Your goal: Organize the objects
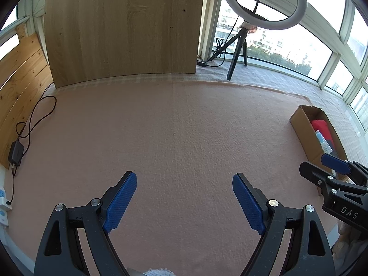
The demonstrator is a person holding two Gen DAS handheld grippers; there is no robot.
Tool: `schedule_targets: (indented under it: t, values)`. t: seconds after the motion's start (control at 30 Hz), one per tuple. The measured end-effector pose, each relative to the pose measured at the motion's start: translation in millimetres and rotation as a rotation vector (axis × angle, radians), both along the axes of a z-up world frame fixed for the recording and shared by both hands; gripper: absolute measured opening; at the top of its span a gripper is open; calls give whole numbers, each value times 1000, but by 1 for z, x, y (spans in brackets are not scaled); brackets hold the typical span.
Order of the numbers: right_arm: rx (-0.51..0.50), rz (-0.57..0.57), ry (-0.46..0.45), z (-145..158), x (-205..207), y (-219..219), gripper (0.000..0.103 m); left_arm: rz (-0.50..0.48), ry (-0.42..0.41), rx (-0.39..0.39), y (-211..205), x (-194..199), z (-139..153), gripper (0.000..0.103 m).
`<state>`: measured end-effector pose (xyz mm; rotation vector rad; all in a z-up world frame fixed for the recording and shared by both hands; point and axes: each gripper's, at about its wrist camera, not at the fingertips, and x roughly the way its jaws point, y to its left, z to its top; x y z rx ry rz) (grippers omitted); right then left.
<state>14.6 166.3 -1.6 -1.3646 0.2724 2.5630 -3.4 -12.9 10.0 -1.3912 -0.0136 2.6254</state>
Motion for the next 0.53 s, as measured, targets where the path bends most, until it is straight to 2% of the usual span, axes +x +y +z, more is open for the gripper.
schedule_targets:
  t: [0.53]
  values:
    - [-5,-2,-11,-6,-3,0,68,-6,1,-13,-1,-4,-7,88]
